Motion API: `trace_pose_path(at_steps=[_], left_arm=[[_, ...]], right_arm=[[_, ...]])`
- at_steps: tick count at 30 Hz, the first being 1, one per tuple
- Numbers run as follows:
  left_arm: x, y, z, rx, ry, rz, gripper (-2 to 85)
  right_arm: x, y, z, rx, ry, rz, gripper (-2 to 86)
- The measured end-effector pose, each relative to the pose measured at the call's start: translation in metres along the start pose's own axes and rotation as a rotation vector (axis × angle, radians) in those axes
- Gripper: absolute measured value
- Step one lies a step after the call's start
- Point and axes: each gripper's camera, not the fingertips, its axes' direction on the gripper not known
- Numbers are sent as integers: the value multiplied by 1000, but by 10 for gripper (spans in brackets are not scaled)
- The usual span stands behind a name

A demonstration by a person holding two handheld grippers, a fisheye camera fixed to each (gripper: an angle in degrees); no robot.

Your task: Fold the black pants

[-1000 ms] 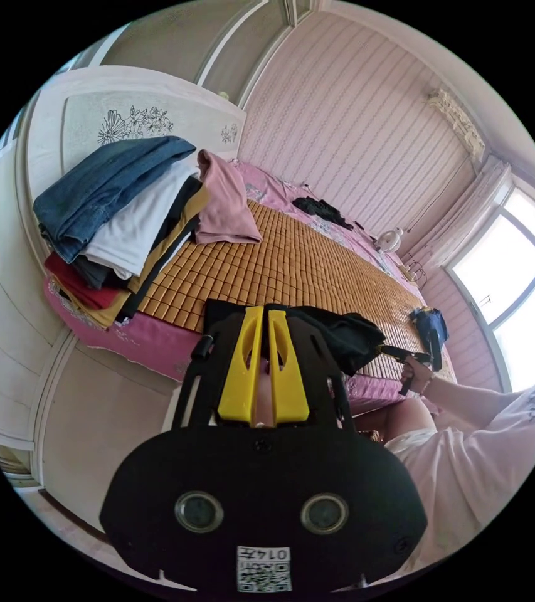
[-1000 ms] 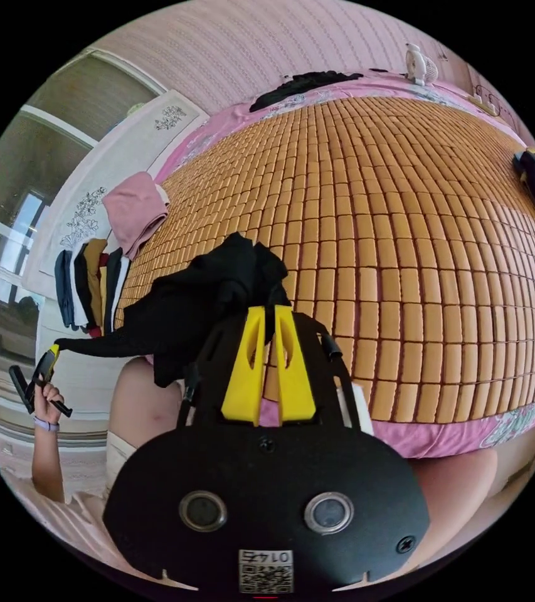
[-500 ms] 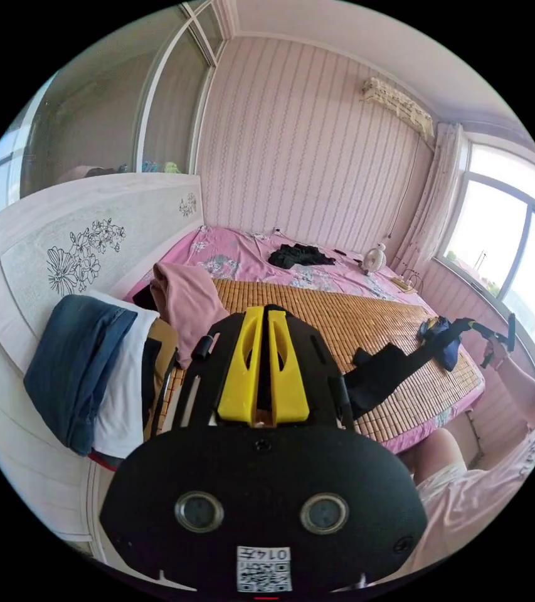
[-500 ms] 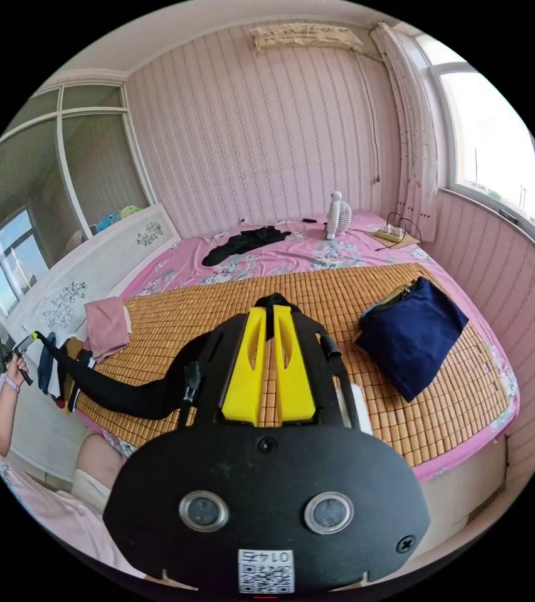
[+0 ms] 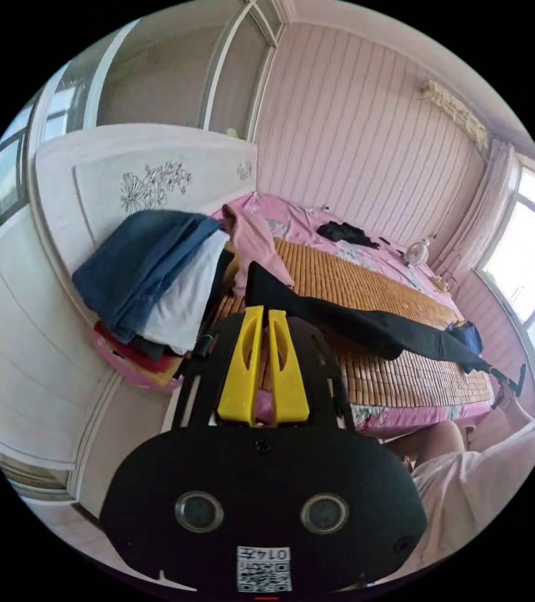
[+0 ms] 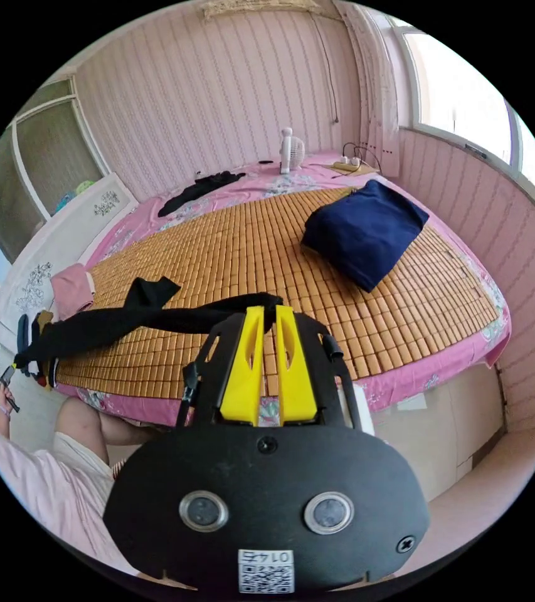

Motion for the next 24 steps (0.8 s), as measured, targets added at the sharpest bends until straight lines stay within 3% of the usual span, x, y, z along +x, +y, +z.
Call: trace_pose_path(at_steps=[3, 6, 10, 17, 24], left_arm=[[-45, 63, 42, -216, -20, -197, -9], [-65, 97, 56, -258, -47, -338, -10], [-50, 82, 74, -272, -40, -255, -10], [3, 34, 170, -330, 77, -109, -10], [44, 24, 291, -524, 0, -53, -10]], right_arm=[[-4, 17, 39, -123, 51, 70, 41], [-19, 4, 50, -118, 94, 52, 52], [-57, -37, 64, -80, 38, -39, 60], [-210, -119, 150, -156, -193, -300, 73], [-290, -167, 251, -307, -81, -326, 93]])
